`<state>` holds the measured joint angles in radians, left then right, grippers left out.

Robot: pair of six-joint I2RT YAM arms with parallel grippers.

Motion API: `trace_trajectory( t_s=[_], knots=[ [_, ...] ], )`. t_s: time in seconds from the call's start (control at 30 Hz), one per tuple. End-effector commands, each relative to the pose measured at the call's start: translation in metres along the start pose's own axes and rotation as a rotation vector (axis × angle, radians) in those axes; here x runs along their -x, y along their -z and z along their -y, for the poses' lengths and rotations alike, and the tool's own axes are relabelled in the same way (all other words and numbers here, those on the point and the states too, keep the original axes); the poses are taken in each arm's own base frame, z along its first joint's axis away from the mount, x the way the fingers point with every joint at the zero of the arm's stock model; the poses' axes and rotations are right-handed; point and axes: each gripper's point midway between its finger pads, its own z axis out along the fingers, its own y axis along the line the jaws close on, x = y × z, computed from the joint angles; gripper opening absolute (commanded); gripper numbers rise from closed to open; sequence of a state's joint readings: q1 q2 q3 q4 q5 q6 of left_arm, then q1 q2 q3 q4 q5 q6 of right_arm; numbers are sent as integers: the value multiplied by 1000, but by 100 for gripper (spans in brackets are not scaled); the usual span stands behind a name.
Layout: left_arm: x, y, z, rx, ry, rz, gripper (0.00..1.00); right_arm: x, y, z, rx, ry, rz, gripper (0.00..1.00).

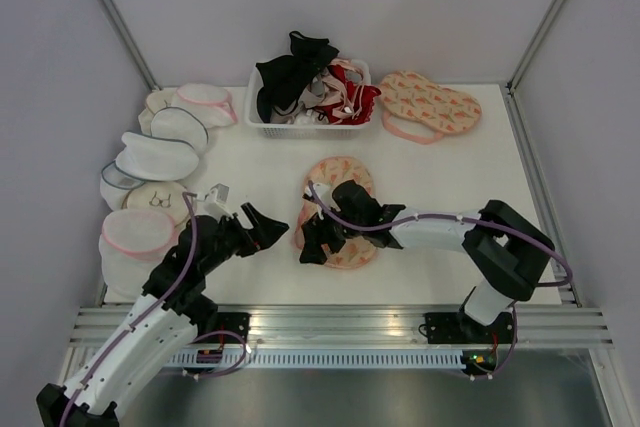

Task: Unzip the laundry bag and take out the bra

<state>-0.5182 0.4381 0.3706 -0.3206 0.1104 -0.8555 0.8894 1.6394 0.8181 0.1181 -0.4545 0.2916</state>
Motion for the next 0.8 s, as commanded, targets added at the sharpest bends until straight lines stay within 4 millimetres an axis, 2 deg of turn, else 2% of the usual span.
trace_trajectory(
  t_s=[0.0, 0.07, 0.1, 0.13, 0.17, 0.2, 0.23, 0.27, 0.4, 0.43, 0.53, 0.57, 0.63, 0.67, 0.7, 0.77],
  knots=[
    [2, -4, 6, -36, 1, 7, 99, 49, 5, -31, 92, 99, 134, 95],
    [0, -8, 15, -87, -22, -11, 100, 59, 15, -30, 51, 106, 185, 98],
    [-4, -13, 13, -87, -43, -35, 100, 68, 28, -36, 46, 117, 225, 98],
    [-3, -16, 21, -129, -57, -34, 100, 73, 35, -37, 28, 120, 249, 98],
    [-3, -19, 22, -139, -64, -35, 100, 80, 43, -31, -30, 111, 285, 98],
    [-10, -28, 12, -117, -68, -61, 100, 90, 61, -33, -66, 100, 338, 98],
    [-5, -32, 22, -169, -87, -40, 100, 96, 71, -31, -108, 87, 371, 98],
    [-7, -36, 22, -179, -102, -44, 100, 111, 97, -23, -206, 73, 470, 98],
    [-17, -64, 12, -170, -120, -95, 100, 114, 155, 4, -463, -38, 589, 98],
    [-28, -77, -5, -112, -107, -146, 100, 113, 163, 7, -490, -57, 597, 98],
    [-30, -99, -6, -114, -121, -172, 100, 103, 174, 9, -526, -66, 580, 98],
    [-41, -109, -17, -87, -109, -217, 100, 101, 179, 7, -520, -69, 591, 98],
    [-41, -121, -10, -130, -114, -228, 100, 91, 180, 12, -534, -81, 589, 98],
    [-50, -129, -21, -105, -103, -264, 100, 91, 185, 10, -526, -81, 603, 98],
    [-46, -136, -16, -123, -111, -255, 100, 86, 184, 11, -526, -80, 596, 98],
    [-55, -144, -22, -116, -103, -289, 100, 81, 188, 13, -536, -83, 604, 98]
  ],
)
